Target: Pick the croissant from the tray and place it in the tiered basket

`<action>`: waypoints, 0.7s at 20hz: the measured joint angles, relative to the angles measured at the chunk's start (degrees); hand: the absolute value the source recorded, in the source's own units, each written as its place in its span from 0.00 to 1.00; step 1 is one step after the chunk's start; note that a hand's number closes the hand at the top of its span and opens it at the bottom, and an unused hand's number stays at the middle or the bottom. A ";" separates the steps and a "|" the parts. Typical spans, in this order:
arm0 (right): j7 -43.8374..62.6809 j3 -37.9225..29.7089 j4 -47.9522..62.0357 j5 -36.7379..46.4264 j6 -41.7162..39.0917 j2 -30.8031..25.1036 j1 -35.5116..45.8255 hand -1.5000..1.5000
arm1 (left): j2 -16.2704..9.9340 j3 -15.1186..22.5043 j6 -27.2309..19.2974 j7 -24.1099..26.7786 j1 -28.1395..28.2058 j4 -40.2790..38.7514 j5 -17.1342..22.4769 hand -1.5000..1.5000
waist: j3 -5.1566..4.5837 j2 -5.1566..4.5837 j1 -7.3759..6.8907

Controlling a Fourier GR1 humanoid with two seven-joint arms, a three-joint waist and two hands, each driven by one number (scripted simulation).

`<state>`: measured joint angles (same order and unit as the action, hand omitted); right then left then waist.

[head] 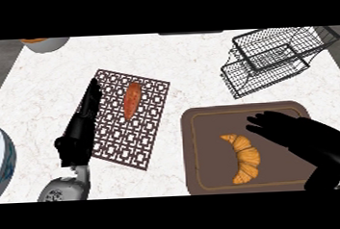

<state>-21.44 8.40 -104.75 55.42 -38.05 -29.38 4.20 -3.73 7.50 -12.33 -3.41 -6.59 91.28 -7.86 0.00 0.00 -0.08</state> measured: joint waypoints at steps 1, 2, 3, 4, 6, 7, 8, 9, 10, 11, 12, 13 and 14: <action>-0.45 -0.06 0.65 0.22 0.06 0.34 0.47 0.00 | 0.33 -0.06 -0.08 0.66 -0.11 -0.70 -0.25 0.50 | 0.00 0.00 0.00; -0.31 0.61 1.05 0.94 0.32 1.09 0.46 0.00 | 0.08 -0.33 0.37 0.64 0.44 -0.17 -0.04 0.50 | -0.01 0.00 -0.01; -0.26 1.05 1.17 1.35 0.25 1.70 0.54 0.00 | 0.15 -0.88 0.57 0.41 -0.50 -0.93 0.13 0.50 | 0.00 0.00 0.02; -0.51 1.40 0.79 1.86 0.47 1.93 -0.31 0.00 | 0.15 -1.06 0.78 0.52 -0.01 -0.58 0.24 0.50 | -0.01 0.01 0.04; -0.77 0.89 1.23 1.91 -0.09 2.12 0.57 0.00 | 0.29 -0.60 0.71 -0.77 0.80 1.46 -0.50 0.50 | 0.00 0.02 0.01; -0.71 1.00 1.53 2.18 -0.11 2.51 0.58 0.00 | 0.32 -0.91 0.92 0.11 0.94 0.92 -0.42 0.50 | -0.01 0.02 0.02; -1.08 0.61 1.56 2.19 -0.14 2.27 0.44 0.00 | 0.54 -0.95 1.10 0.40 0.81 0.47 -0.44 0.50 | 0.00 0.01 0.04; -0.02 1.58 0.93 2.73 -0.57 3.24 0.16 0.00 | 0.71 -1.13 1.11 0.76 0.77 -0.07 -0.41 0.50 | -0.01 0.02 0.07; 0.32 2.05 1.00 3.16 -0.65 3.87 0.16 0.00 | 0.80 -1.68 1.31 1.71 0.24 -1.38 -0.17 0.50 | -0.01 0.02 0.09; -0.04 1.69 1.08 3.03 -0.81 3.49 -0.03 0.00 | 1.39 -1.33 0.65 1.86 -0.47 -2.32 -0.50 0.50 | -0.01 0.01 0.12; -0.39 2.02 1.53 3.56 -0.03 3.58 -0.81 0.00 | 1.18 -1.98 1.02 1.46 -1.36 -2.63 -0.11 0.50 | -0.02 0.01 0.14; -0.14 2.36 1.86 3.96 -0.12 4.26 -0.51 0.00 | 1.43 -1.83 0.90 1.89 -1.06 -2.71 -0.42 0.50 | 0.00 0.01 0.13; 1.02 2.83 0.90 4.19 -1.24 4.96 -0.37 0.00 | 1.20 -1.88 1.17 1.07 -1.13 -1.96 -0.50 0.50 | 0.00 0.01 0.11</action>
<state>-20.42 11.23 -103.85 59.61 -39.28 -24.43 3.83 -2.53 5.63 -11.16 -2.34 -7.72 89.32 -8.36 0.00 0.01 0.04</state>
